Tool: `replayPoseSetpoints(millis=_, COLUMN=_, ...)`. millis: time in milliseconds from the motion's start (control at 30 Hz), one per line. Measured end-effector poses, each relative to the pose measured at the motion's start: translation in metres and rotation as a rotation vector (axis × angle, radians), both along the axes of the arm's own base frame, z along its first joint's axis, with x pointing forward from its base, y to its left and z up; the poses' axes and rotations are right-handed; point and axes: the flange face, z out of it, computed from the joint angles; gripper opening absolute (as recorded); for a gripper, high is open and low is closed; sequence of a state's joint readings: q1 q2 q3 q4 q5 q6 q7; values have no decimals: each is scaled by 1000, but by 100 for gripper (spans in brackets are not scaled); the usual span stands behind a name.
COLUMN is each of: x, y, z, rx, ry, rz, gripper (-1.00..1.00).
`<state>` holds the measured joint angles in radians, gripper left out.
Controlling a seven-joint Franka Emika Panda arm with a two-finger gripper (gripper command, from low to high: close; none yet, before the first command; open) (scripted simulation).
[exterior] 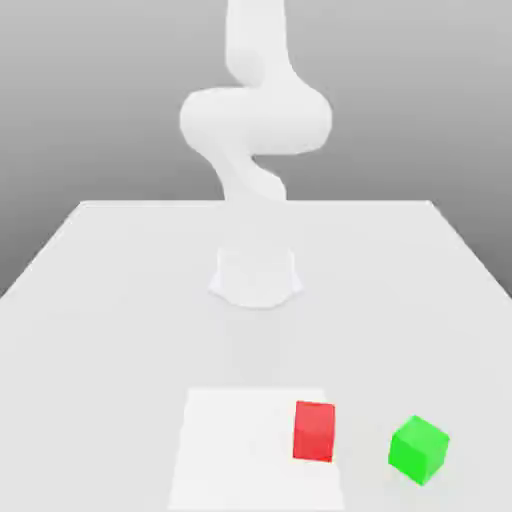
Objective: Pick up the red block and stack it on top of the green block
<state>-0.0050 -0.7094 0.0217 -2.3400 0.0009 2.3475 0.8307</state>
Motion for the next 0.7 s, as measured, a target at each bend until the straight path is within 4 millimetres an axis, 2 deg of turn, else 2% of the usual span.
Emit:
replayPoseSetpoints(millis=67, x=25, y=7, z=-43, rx=6, ry=71, rz=-10, gripper=0)
replayPoseSetpoints(millis=167, x=53, y=18, z=-108, rx=14, ry=172, rz=-24, gripper=0)
replayPoseSetpoints(millis=333, x=75, y=34, z=-218, rx=24, ry=337, rz=-48, gripper=0)
replayPoseSetpoints(millis=500, x=70, y=48, z=-326, rx=33, ry=503, rz=-72, gripper=0)
replayPoseSetpoints(millis=700, x=33, y=64, z=-443, rx=40, ry=692, rz=-97, gripper=0)
